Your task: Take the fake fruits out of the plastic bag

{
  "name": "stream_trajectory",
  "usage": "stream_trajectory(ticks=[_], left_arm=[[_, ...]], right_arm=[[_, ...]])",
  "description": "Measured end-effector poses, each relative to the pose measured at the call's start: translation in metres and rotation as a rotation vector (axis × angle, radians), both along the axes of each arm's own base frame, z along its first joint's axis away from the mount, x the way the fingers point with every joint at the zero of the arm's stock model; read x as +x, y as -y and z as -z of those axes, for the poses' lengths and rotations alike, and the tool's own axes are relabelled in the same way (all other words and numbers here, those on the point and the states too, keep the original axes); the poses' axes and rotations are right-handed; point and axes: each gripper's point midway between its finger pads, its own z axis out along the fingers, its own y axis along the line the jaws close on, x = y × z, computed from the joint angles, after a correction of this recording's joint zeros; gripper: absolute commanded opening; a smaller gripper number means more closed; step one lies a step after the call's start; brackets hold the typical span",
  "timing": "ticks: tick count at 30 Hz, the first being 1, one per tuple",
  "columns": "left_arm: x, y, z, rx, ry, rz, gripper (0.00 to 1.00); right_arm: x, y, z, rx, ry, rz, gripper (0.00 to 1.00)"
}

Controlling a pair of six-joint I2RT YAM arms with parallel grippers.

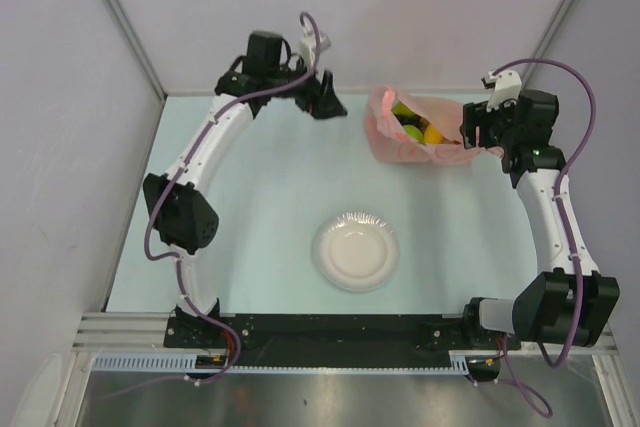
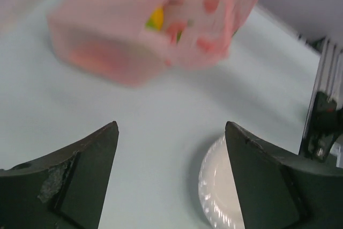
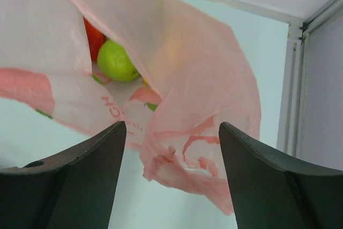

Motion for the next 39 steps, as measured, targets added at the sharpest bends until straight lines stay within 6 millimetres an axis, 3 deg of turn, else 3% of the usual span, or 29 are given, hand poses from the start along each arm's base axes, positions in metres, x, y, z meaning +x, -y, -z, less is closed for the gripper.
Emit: stream_trajectory(ticks=[2, 4, 5, 7, 11, 16, 20, 25, 28, 31, 32, 33, 36, 39], left_arm=[[0.008, 0.011, -0.063, -0.108, 0.122, -0.001, 0.86], [0.007, 0.025, -0.111, -0.205, 0.201, 0.021, 0.86], [0.004, 0.033, -0.13, -0.249, 0.23, 0.04, 0.86], [-0.002, 0.048, -0.148, -0.305, 0.251, 0.075, 0.86], [-0.012, 0.081, -0.132, -0.338, 0.17, 0.133, 0.85], [-0.011, 0.116, -0.076, -0.299, 0.009, 0.127, 0.79], [-0.005, 0.127, -0.05, -0.265, -0.047, 0.065, 0.75], [0.008, 0.125, -0.046, -0.248, -0.032, -0.007, 0.65], [0.015, 0.122, -0.044, -0.233, -0.024, -0.048, 0.5], [0.022, 0.119, -0.042, -0.22, -0.007, -0.084, 0.32], [0.024, 0.119, -0.041, -0.216, -0.004, -0.093, 0.24], [0.025, 0.118, -0.04, -0.21, 0.003, -0.101, 0.01], [0.03, 0.116, -0.039, -0.196, 0.033, -0.11, 0.0], [0.039, 0.113, -0.04, -0.182, 0.069, -0.121, 0.0]], right_arm=[[0.0, 0.0, 0.008, -0.024, -0.031, -0.022, 0.74], [0.003, 0.0, 0.014, -0.04, -0.055, -0.036, 0.74], [0.005, 0.001, 0.017, -0.048, -0.07, -0.043, 0.74], [0.01, 0.002, 0.019, -0.068, -0.086, -0.054, 0.74], [0.014, 0.004, 0.017, -0.1, -0.105, -0.073, 0.74], [0.01, 0.003, 0.017, -0.098, -0.149, -0.117, 0.74], [0.001, 0.002, 0.028, -0.095, -0.207, -0.151, 0.74], [-0.008, 0.001, 0.04, -0.116, -0.265, -0.184, 0.72], [-0.006, 0.005, 0.047, -0.136, -0.286, -0.174, 0.63], [0.0, 0.013, 0.057, -0.15, -0.312, -0.141, 0.31], [0.002, 0.015, 0.06, -0.155, -0.317, -0.133, 0.11], [0.004, 0.018, 0.064, -0.159, -0.324, -0.117, 0.03], [0.013, 0.026, 0.072, -0.17, -0.339, -0.079, 0.0], [0.033, 0.028, 0.068, -0.148, -0.327, -0.046, 0.0]])
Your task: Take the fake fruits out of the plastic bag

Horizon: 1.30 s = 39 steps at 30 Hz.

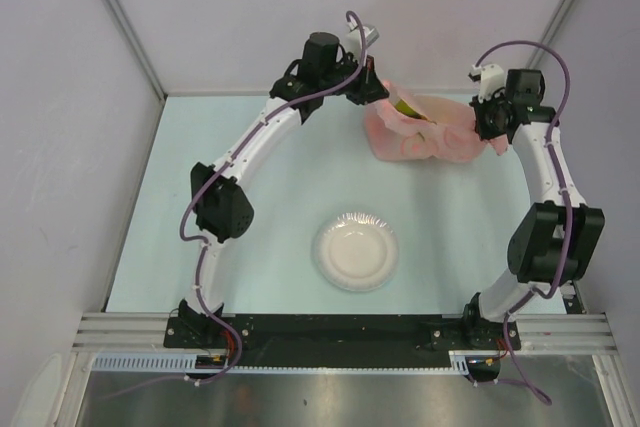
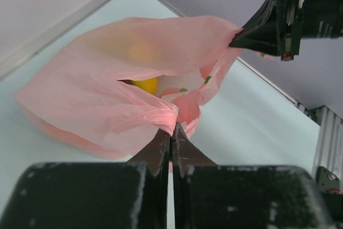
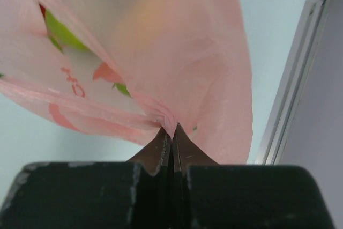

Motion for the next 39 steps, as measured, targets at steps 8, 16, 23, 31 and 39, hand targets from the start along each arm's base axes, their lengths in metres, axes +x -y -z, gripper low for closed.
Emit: stream_trajectory(ticks=[8, 16, 23, 31, 39], left_arm=[[0.072, -0.065, -0.04, -0.001, 0.191, -0.168, 0.0], [0.121, -0.155, -0.068, 0.037, 0.321, -0.341, 0.0], [0.032, -0.154, -0.078, 0.079, 0.298, -0.186, 0.0], [-0.124, -0.151, -0.029, 0.108, 0.218, 0.055, 0.0], [-0.139, -0.139, 0.014, 0.145, 0.155, 0.092, 0.0]], right_arm=[[0.105, -0.029, -0.105, 0.105, 0.299, 0.027, 0.0], [0.16, -0.086, -0.211, 0.258, 0.604, -0.013, 0.0], [0.131, -0.092, -0.149, 0.291, 0.419, -0.035, 0.0], [0.035, -0.072, -0.063, 0.25, 0.171, 0.041, 0.72], [0.032, -0.122, -0.146, 0.202, 0.37, -0.108, 0.72]])
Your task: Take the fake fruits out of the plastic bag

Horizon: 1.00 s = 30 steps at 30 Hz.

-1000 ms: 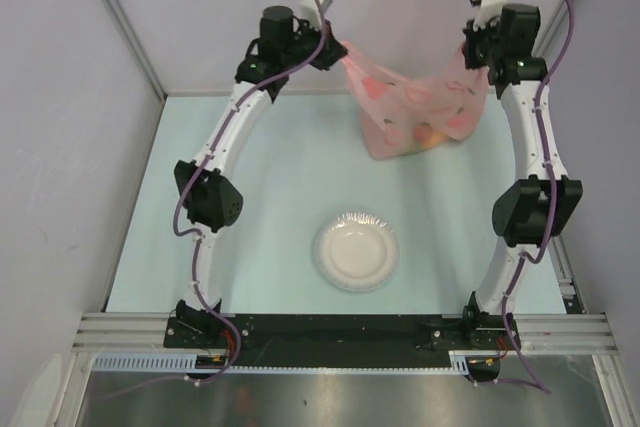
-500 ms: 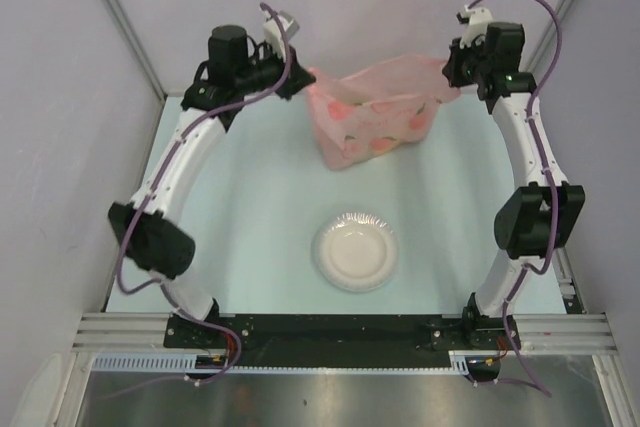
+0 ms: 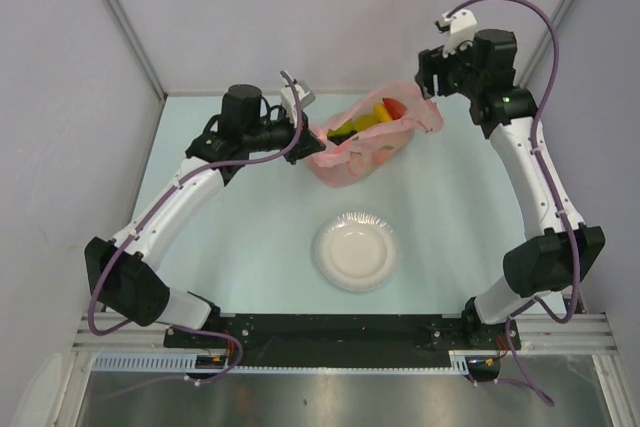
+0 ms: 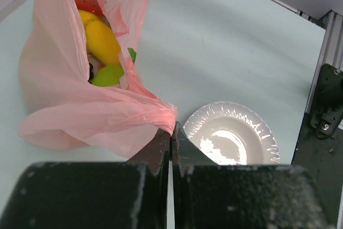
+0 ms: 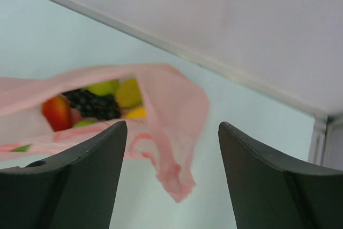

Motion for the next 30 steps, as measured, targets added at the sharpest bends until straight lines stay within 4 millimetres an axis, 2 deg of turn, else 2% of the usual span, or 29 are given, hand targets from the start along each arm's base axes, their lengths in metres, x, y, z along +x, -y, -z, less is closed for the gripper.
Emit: stream_trajectory(ticks=[2, 3, 4, 5, 6, 8, 10, 13, 14, 16, 17, 19, 22, 24, 26, 30], left_arm=[[0.004, 0.0, -0.001, -0.009, 0.0, -0.019, 0.0], [0.005, 0.0, -0.002, -0.014, 0.0, -0.025, 0.0], [0.006, 0.001, -0.004, -0.021, -0.001, -0.032, 0.0], [0.008, 0.001, -0.005, -0.028, 0.0, -0.041, 0.0], [0.009, 0.001, -0.006, -0.031, 0.0, -0.048, 0.0], [0.01, 0.001, -0.007, -0.035, -0.001, -0.058, 0.0], [0.011, 0.0, -0.007, -0.037, -0.005, -0.066, 0.0], [0.013, -0.001, -0.006, -0.034, -0.007, -0.082, 0.0], [0.014, -0.001, -0.006, -0.033, -0.007, -0.086, 0.0], [0.014, -0.003, -0.003, -0.028, -0.007, -0.095, 0.0], [0.015, -0.004, -0.001, -0.024, -0.009, -0.101, 0.0], [0.014, -0.005, 0.003, -0.018, -0.015, -0.107, 0.0], [0.013, -0.007, 0.009, -0.01, -0.022, -0.114, 0.0], [0.013, -0.008, 0.013, -0.004, -0.029, -0.119, 0.0], [0.013, -0.009, 0.018, 0.003, -0.037, -0.123, 0.0], [0.012, -0.01, 0.024, 0.01, -0.049, -0.124, 0.0]], right_arm=[[-0.009, -0.033, -0.021, -0.017, 0.069, -0.086, 0.69], [-0.014, -0.045, -0.026, -0.022, 0.088, -0.122, 0.59], [-0.021, -0.064, -0.032, -0.021, 0.115, -0.17, 0.54], [-0.027, -0.079, -0.032, -0.02, 0.128, -0.214, 0.5], [-0.032, -0.09, -0.029, -0.019, 0.129, -0.245, 0.4], [-0.038, -0.109, -0.013, -0.015, 0.111, -0.298, 0.35], [-0.034, -0.118, 0.013, -0.021, 0.06, -0.315, 0.35], [-0.004, -0.132, 0.069, -0.019, -0.03, -0.29, 0.33], [0.006, -0.135, 0.087, -0.023, -0.053, -0.277, 0.3], [0.021, -0.143, 0.144, -0.056, -0.153, -0.266, 0.28], [0.021, -0.143, 0.17, -0.077, -0.207, -0.265, 0.25], [0.003, -0.139, 0.217, -0.118, -0.323, -0.267, 0.25], [-0.056, -0.121, 0.266, -0.169, -0.502, -0.281, 0.25], [-0.092, -0.109, 0.276, -0.187, -0.567, -0.291, 0.27], [-0.107, -0.101, 0.268, -0.189, -0.567, -0.288, 0.3], [-0.085, -0.1, 0.228, -0.158, -0.42, -0.249, 0.32]])
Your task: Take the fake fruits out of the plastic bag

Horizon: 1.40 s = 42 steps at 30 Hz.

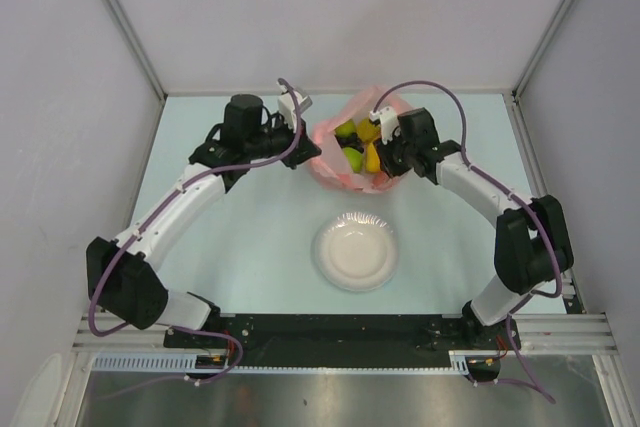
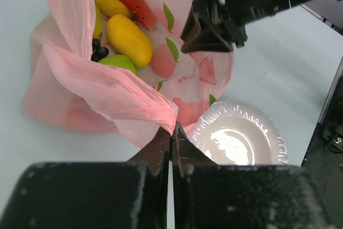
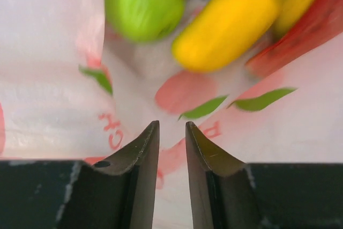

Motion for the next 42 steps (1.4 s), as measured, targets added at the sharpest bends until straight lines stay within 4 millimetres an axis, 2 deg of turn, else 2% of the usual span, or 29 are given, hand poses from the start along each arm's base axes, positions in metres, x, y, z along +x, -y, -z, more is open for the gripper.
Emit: stream_trajectory(ticks=[2, 7, 9, 11, 14, 19, 22, 26, 31, 33, 37, 40, 42], left_arm=[[-0.001, -0.001, 0.008, 0.007, -0.014, -0.001, 0.0], [-0.008, -0.009, 0.042, 0.071, -0.064, -0.011, 0.0], [-0.011, -0.016, 0.055, 0.108, -0.081, -0.022, 0.0], [-0.015, -0.022, 0.064, 0.138, -0.088, -0.034, 0.0], [-0.023, -0.03, 0.068, 0.163, -0.087, -0.041, 0.0], [-0.027, -0.037, 0.056, 0.171, -0.043, -0.051, 0.0], [-0.027, -0.04, 0.052, 0.173, -0.028, -0.055, 0.0], [-0.025, -0.043, 0.053, 0.175, -0.031, -0.067, 0.0], [-0.023, -0.046, 0.053, 0.173, -0.031, -0.078, 0.0], [-0.022, -0.046, 0.053, 0.17, -0.03, -0.078, 0.0], [-0.019, -0.044, 0.055, 0.165, -0.035, -0.079, 0.0], [-0.017, -0.043, 0.058, 0.167, -0.041, -0.079, 0.0], [-0.016, -0.042, 0.059, 0.165, -0.043, -0.078, 0.0]], right_arm=[[0.016, -0.003, -0.018, 0.02, 0.066, 0.012, 0.33], [0.04, -0.01, -0.04, 0.05, 0.144, 0.025, 0.36], [0.047, -0.015, -0.041, 0.06, 0.149, 0.024, 0.45], [0.052, -0.021, -0.037, 0.073, 0.134, 0.028, 0.58], [0.06, -0.033, -0.028, 0.094, 0.099, 0.027, 0.67], [0.074, -0.057, -0.005, 0.115, 0.039, 0.0, 0.81], [0.076, -0.07, 0.012, 0.111, -0.004, -0.034, 0.84], [0.07, -0.077, 0.035, 0.084, -0.068, -0.072, 0.85], [0.064, -0.078, 0.048, 0.054, -0.093, -0.093, 0.84], [0.065, -0.077, 0.051, 0.046, -0.094, -0.094, 0.81], [0.066, -0.077, 0.056, 0.035, -0.092, -0.101, 0.51], [0.069, -0.077, 0.053, 0.031, -0.074, -0.114, 0.39], [0.07, -0.075, 0.049, 0.032, -0.068, -0.112, 0.37]])
